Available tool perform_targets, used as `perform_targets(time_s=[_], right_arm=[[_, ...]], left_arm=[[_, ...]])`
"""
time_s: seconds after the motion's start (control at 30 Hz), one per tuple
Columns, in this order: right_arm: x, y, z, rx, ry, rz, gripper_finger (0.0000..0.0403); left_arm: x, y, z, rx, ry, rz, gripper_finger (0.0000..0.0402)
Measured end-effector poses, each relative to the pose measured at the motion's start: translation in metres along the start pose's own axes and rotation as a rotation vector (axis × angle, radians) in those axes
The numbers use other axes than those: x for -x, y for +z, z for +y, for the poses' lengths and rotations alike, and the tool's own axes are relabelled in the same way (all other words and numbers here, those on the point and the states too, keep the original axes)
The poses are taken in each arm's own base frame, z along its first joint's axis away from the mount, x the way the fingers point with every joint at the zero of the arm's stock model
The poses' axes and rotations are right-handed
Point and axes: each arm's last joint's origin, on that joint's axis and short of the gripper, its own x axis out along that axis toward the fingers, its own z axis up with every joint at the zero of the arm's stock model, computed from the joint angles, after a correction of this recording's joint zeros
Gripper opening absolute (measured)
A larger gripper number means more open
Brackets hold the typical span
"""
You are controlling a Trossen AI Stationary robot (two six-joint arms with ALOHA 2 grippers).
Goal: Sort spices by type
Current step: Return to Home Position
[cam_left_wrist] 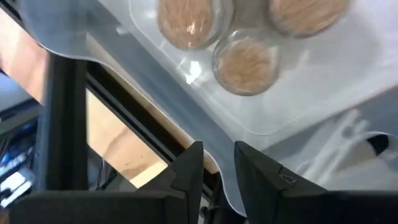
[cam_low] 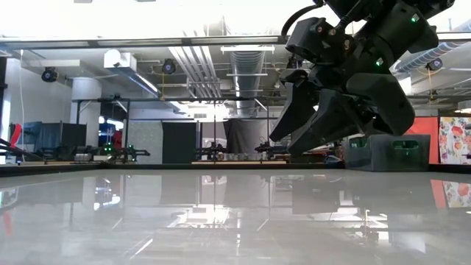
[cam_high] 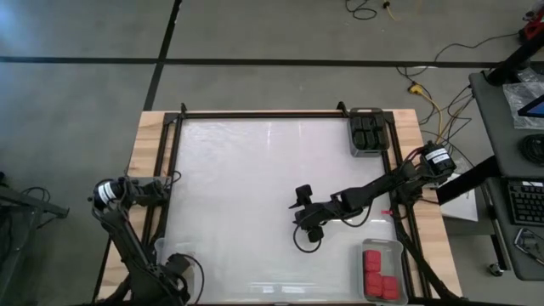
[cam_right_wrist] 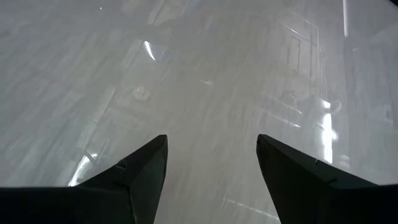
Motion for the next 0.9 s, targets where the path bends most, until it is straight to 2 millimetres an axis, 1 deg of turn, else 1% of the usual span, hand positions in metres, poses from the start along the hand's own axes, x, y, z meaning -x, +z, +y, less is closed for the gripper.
perform_targets(time_s=[0.07,0.2,0.27,0.33,0.4,0.47,0.63,0.7,0.8,0.9], right_arm=[[0.000,0.000,0.000,0.000,0.012,-0.003,0.0243],[0.000,0.003,0.001,-0.005,0.042,-0.036,0.0249],[0.000,0.006,0.000,-0.013,0.035,-0.068,0.0250],[0.000,0.009,-0.001,-0.020,0.028,-0.101,0.0251],[0.001,0.013,-0.002,-0.024,0.019,-0.137,0.0250],[0.002,0.017,-0.003,-0.041,0.019,-0.182,0.0246],[0.002,0.029,-0.003,-0.095,0.095,-0.343,0.0233],[-0.002,0.032,-0.002,-0.101,0.094,-0.388,0.0229],[-0.007,0.033,-0.001,-0.111,0.082,-0.427,0.0223],[-0.008,0.035,-0.002,-0.140,0.079,-0.458,0.0219]], left_arm=[[0.012,-0.002,0.002,0.000,-0.003,-0.043,0.0075],[0.036,-0.004,0.013,0.016,0.033,-0.166,0.0075],[0.042,-0.003,0.012,-0.023,-0.027,-0.249,0.0075],[0.047,0.000,0.012,-0.061,-0.065,-0.377,0.0075],[0.050,0.004,0.009,-0.014,-0.120,-0.502,0.0075],[0.050,0.009,0.007,0.013,-0.162,-0.675,0.0075],[0.049,0.027,0.002,0.002,-0.256,-1.146,0.0075],[0.047,0.037,0.001,0.014,-0.256,-1.238,0.0075],[0.040,0.057,-0.003,0.037,-0.228,-1.310,0.0075],[0.031,0.083,-0.008,0.061,-0.194,-1.367,0.0075]])
